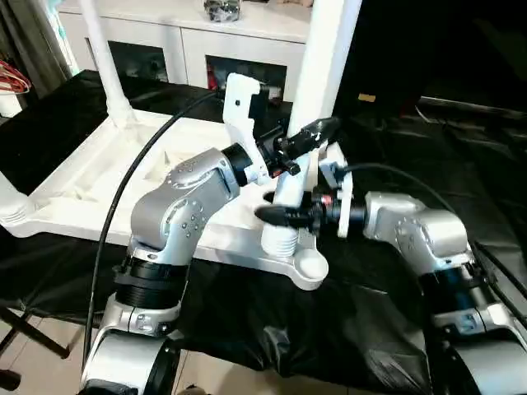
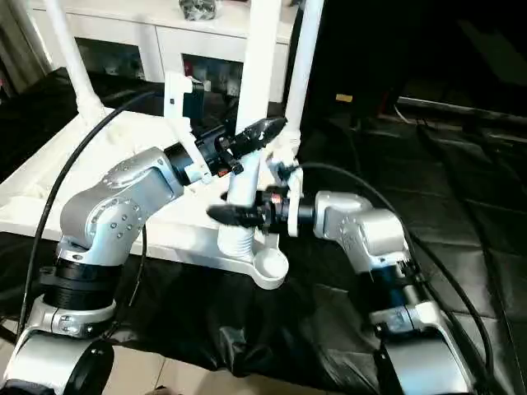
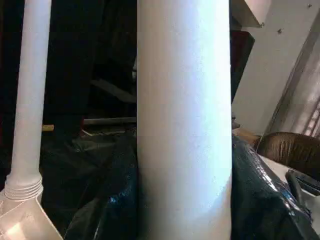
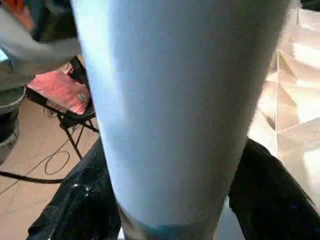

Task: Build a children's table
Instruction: Pick table leg

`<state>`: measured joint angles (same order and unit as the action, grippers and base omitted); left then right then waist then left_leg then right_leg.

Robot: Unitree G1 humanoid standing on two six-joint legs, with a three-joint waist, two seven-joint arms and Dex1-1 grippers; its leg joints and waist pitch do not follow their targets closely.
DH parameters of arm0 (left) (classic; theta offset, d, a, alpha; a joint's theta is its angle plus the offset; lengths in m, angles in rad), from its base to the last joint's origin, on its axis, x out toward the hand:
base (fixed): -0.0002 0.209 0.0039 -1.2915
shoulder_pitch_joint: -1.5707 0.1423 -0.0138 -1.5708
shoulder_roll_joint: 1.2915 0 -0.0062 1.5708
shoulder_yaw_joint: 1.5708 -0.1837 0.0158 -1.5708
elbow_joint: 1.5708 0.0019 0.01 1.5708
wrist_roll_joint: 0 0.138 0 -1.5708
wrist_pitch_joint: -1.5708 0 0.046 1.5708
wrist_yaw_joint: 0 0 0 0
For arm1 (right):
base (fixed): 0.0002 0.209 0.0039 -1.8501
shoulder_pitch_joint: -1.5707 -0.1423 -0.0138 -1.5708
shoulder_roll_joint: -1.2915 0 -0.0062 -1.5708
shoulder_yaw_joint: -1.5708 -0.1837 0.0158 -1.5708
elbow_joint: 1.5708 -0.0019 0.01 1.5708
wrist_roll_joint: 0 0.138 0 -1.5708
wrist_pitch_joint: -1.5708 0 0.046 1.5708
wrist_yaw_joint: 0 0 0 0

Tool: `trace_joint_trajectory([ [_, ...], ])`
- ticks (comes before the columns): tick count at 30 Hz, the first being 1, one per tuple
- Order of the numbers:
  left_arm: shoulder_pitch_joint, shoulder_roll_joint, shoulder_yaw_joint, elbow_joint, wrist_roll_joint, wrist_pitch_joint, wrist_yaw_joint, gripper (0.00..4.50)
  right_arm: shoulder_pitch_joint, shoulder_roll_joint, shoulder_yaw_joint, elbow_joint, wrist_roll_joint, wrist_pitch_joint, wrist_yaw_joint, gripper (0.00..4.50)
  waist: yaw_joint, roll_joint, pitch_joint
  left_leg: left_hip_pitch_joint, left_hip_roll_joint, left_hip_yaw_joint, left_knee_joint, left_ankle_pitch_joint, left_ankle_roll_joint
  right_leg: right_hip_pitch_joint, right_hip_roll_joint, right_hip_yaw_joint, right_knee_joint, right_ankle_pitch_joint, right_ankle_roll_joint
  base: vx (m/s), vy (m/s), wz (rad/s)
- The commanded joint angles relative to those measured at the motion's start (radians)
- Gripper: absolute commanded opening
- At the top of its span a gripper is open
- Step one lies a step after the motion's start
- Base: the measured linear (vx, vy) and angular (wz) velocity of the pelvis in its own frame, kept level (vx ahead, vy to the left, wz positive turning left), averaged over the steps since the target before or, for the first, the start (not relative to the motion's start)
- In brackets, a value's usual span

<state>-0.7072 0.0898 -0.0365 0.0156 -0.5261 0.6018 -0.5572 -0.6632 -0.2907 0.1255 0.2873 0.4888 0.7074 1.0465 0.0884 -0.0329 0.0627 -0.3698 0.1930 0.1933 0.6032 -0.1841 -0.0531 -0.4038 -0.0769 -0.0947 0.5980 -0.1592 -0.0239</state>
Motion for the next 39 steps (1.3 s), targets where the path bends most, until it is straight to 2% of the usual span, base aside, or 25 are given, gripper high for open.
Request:
trace_joint_trajectory([
  [1,0.0,0.0,-0.007,-0.017,-0.001,-0.015,-0.011,1.84,-0.014,-0.007,-0.014,0.003,0.012,0.008,-0.002,2.98,0.0,-0.009,-0.081,0.012,0.041,-0.017,-0.059,-0.094,0.021,0.058,-0.072,0.055,-0.06,-0.228,-0.159,0.0,0.0,0.0],
  [10,0.0,0.002,-0.005,-0.018,-0.004,-0.015,-0.018,1.84,-0.013,-0.015,-0.008,0.004,0.005,0.01,0.01,2.98,0.001,-0.01,-0.08,0.012,0.041,-0.017,-0.06,-0.105,0.017,0.058,-0.073,0.055,-0.063,-0.254,-0.152,0.0,0.0,0.0],
  [11,0.0,0.001,-0.004,-0.018,-0.004,-0.014,-0.019,1.84,-0.013,-0.015,-0.008,0.004,0.004,0.011,0.011,2.7,0.0,-0.01,-0.08,0.012,0.041,-0.018,-0.06,-0.104,0.017,0.058,-0.073,0.055,-0.063,-0.253,-0.152,0.0,0.0,0.0],
  [15,-0.001,0.003,-0.005,-0.019,-0.005,-0.011,-0.026,1.84,-0.013,-0.016,-0.004,0.007,0.006,0.014,0.016,2.58,0.0,-0.009,-0.08,0.012,0.042,-0.018,-0.06,-0.1,0.019,0.058,-0.072,0.055,-0.061,-0.238,-0.156,0.0,0.0,0.0],
  [16,-0.001,0.003,-0.005,-0.018,-0.005,-0.011,-0.026,1.84,-0.013,-0.016,-0.004,0.007,0.006,0.014,0.016,2.32,0.0,-0.01,-0.081,0.012,0.041,-0.017,-0.059,-0.099,0.02,0.059,-0.072,0.055,-0.061,-0.236,-0.157,0.0,0.0,0.0],
  [21,-0.006,0.004,-0.003,-0.014,-0.002,-0.011,-0.025,1.84,-0.012,-0.016,0.002,0.013,-0.007,0.008,0.008,1.96,0.0,-0.009,-0.08,0.012,0.041,-0.017,-0.059,-0.101,0.018,0.059,-0.072,0.055,-0.061,-0.236,-0.159,0.0,0.0,0.0],
  [25,-0.011,0.011,-0.013,0.001,0.036,-0.039,-0.009,1.84,-0.01,-0.012,0.001,0.01,-0.006,0.011,0.004,1.96,0.001,-0.009,-0.081,0.012,0.041,-0.018,-0.06,-0.105,0.017,0.059,-0.072,0.055,-0.063,-0.248,-0.152,0.0,0.0,0.0],
  [26,-0.011,0.008,-0.007,0.001,0.022,-0.029,-0.014,2.19,-0.009,-0.011,0.0,0.009,-0.007,0.01,0.001,1.92,0.0,-0.009,-0.08,0.012,0.041,-0.018,-0.06,-0.104,0.017,0.059,-0.072,0.055,-0.062,-0.246,-0.152,0.0,0.0,0.0],
  [27,-0.012,0.001,0.005,0.001,0.004,-0.022,-0.014,2.54,-0.009,-0.007,-0.004,0.009,-0.009,0.008,-0.007,1.92,0.001,-0.006,-0.08,0.012,0.041,-0.018,-0.06,-0.103,0.016,0.058,-0.073,0.055,-0.061,-0.243,-0.154,0.0,0.0,0.0],
  [29,-0.014,-0.008,0.019,-0.001,-0.014,-0.022,-0.018,2.54,-0.009,0.001,-0.013,0.013,-0.01,0.005,-0.024,1.92,-0.001,-0.007,-0.08,0.012,0.041,-0.018,-0.06,-0.102,0.015,0.058,-0.072,0.055,-0.062,-0.238,-0.158,0.0,0.0,0.0],
  [32,-0.017,-0.025,0.036,0.007,-0.005,-0.098,-0.019,2.83,-0.005,0.019,-0.037,0.015,-0.005,-0.023,-0.048,1.91,0.0,-0.008,-0.08,0.011,0.04,-0.018,-0.06,-0.109,0.016,0.058,-0.073,0.055,-0.066,-0.248,-0.154,0.0,0.0,0.0],
  [34,-0.017,-0.057,0.084,0.009,-0.035,-0.143,0.003,2.87,0.002,0.041,-0.067,0.013,0.004,-0.052,-0.086,1.91,-0.001,-0.006,-0.081,0.011,0.041,-0.018,-0.06,-0.104,0.011,0.059,-0.074,0.055,-0.063,-0.233,-0.162,0.0,0.0,0.0],
  [36,-0.019,-0.064,0.101,0.015,-0.048,-0.164,-0.002,2.87,0.003,0.055,-0.085,0.017,0.005,-0.063,-0.12,1.9,-0.001,-0.007,-0.081,0.013,0.04,-0.017,-0.06,-0.109,0.009,0.058,-0.073,0.055,-0.063,-0.232,-0.162,0.0,0.0,0.0],
  [37,-0.02,-0.066,0.106,0.016,-0.051,-0.171,-0.005,2.87,0.003,0.058,-0.091,0.018,0.005,-0.066,-0.13,1.9,-0.001,-0.002,-0.081,0.013,0.04,-0.018,-0.06,-0.109,0.009,0.058,-0.073,0.055,-0.062,-0.233,-0.162,0.0,0.0,0.0],
  [38,-0.012,-0.047,0.107,0.025,-0.043,-0.189,-0.031,2.87,0.009,0.077,-0.118,0.023,0.006,-0.086,-0.176,1.9,-0.002,-0.004,-0.082,0.013,0.04,-0.018,-0.061,-0.111,0.009,0.058,-0.071,0.054,-0.062,-0.231,-0.16,0.0,0.0,0.0],
  [39,-0.004,-0.025,0.101,0.03,-0.034,-0.188,-0.057,2.87,0.016,0.087,-0.134,0.024,0.007,-0.098,-0.204,1.9,-0.003,-0.001,-0.081,0.014,0.04,-0.018,-0.062,-0.114,0.006,0.055,-0.071,0.055,-0.064,-0.239,-0.153,0.0,0.0,0.0],
])
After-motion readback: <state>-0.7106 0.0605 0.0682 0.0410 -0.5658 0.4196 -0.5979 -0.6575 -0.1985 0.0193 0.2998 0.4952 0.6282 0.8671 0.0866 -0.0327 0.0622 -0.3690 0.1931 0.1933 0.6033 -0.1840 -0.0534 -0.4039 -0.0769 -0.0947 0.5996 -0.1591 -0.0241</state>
